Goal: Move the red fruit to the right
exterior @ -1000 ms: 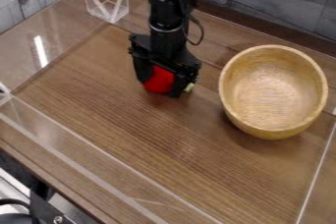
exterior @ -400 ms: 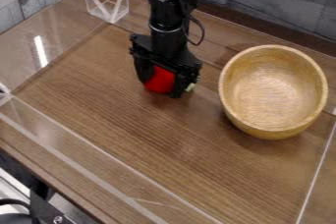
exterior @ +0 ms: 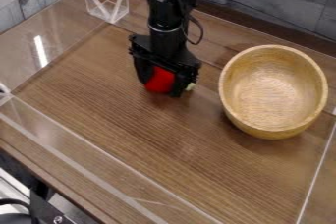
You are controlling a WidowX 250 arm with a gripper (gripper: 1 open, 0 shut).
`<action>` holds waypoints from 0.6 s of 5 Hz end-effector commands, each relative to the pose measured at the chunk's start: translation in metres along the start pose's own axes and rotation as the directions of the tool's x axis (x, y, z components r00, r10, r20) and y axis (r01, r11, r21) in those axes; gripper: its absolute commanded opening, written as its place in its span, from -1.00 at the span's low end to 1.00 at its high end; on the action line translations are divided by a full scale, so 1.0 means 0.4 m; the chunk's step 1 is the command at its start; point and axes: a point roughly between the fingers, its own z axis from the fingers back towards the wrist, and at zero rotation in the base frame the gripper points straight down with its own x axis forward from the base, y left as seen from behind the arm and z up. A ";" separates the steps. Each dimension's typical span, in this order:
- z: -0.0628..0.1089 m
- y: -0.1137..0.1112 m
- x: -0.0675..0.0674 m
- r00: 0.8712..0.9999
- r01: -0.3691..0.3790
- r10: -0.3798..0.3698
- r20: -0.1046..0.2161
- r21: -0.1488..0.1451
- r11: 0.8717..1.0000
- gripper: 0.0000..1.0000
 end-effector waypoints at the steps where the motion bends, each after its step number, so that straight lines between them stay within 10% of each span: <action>1: 0.026 0.007 0.031 0.999 -0.009 0.009 0.053 0.000 1.000 1.00; 3: 0.032 0.003 0.032 0.998 -0.013 0.013 0.060 -0.005 1.000 1.00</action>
